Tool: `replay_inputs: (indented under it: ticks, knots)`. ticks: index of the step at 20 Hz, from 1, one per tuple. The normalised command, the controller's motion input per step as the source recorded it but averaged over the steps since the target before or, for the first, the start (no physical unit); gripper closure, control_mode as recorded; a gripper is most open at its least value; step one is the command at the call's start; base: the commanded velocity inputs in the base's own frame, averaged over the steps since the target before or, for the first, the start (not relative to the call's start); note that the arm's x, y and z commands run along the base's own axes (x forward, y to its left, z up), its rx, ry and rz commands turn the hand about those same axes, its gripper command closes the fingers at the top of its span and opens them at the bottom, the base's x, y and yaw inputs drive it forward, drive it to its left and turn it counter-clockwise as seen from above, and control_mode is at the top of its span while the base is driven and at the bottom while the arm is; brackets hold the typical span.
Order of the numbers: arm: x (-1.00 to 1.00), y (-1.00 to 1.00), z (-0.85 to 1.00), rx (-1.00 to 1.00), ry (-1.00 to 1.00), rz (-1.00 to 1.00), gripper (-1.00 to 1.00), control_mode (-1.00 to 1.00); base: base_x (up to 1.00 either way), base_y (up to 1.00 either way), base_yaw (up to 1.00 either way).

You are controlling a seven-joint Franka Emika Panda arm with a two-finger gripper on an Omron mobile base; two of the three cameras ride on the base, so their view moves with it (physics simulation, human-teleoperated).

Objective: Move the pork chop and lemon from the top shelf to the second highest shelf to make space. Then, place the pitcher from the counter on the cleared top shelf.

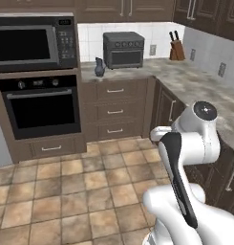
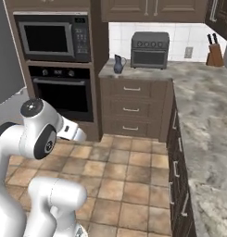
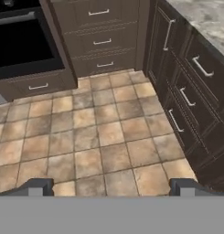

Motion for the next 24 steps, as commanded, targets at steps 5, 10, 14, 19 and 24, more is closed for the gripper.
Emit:
replay_inputs:
  ticks: [5, 10, 14, 19, 24]
  knots:
    - [0.00, 0.00, 0.00, 0.00, 0.00, 0.00, -1.00, 1.00, 1.00, -0.54, 0.17]
    - [0.00, 0.00, 0.00, 0.00, 0.00, 0.00, -1.00, 1.00, 1.00, -0.44, 0.17]
    - [0.00, 0.00, 0.00, 0.00, 0.00, 0.00, -1.00, 1.00, 1.00, -0.33, 0.15]
    - [0.00, 0.00, 0.00, 0.00, 0.00, 0.00, -1.00, 1.00, 1.00, -0.25, 0.14]
    - [0.00, 0.00, 0.00, 0.00, 0.00, 0.00, -1.00, 1.00, 1.00, -0.23, 0.13]
